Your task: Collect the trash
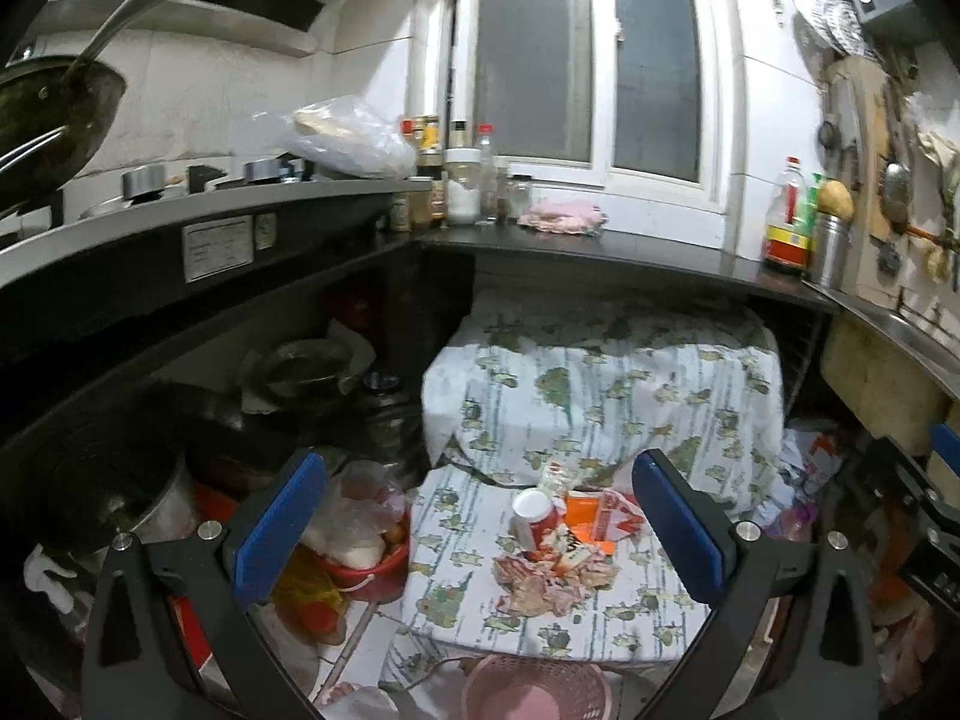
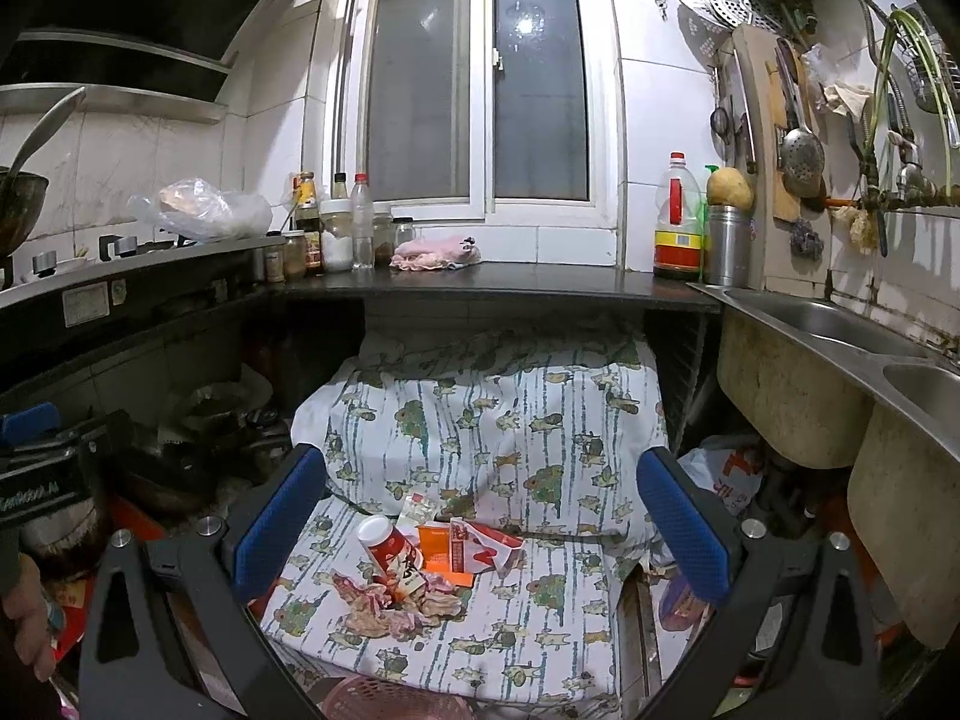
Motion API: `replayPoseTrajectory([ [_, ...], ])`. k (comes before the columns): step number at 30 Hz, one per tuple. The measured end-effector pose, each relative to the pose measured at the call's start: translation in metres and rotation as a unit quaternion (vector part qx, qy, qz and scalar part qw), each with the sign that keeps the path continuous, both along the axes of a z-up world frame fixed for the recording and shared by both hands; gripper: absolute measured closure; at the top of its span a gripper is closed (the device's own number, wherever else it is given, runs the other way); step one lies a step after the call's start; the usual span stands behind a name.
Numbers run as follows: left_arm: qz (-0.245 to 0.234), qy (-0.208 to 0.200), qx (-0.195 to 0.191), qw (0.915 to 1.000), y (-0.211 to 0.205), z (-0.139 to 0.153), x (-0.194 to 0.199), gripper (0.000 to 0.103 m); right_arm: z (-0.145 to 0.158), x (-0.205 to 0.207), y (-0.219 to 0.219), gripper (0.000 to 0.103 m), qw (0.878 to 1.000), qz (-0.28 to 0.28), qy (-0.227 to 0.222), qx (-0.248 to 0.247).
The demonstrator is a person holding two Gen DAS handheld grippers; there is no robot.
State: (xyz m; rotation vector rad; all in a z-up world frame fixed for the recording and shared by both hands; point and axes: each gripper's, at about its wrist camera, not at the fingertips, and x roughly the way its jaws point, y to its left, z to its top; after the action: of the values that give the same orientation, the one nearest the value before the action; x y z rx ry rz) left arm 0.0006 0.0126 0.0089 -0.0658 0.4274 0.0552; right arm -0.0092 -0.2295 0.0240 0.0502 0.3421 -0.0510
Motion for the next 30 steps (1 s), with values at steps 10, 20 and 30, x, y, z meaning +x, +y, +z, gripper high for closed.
replayPoseTrajectory([
  [10,-0.001,-0.003,0.001,1.0000,0.000,-0.002,0.002,0.000,0.000,0.001,0.005,0.000,1.000,0.002,0.001,-0.003],
  [20,-0.051,0.007,-0.026,0.9983,0.000,-0.001,-0.002,0.000,0.000,0.003,0.009,0.000,1.000,0.002,0.003,-0.015],
  [30,-0.071,0.004,-0.005,0.9975,-0.014,0.002,-0.006,0.000,-0.001,0.000,0.007,0.000,1.000,-0.005,-0.001,-0.025],
])
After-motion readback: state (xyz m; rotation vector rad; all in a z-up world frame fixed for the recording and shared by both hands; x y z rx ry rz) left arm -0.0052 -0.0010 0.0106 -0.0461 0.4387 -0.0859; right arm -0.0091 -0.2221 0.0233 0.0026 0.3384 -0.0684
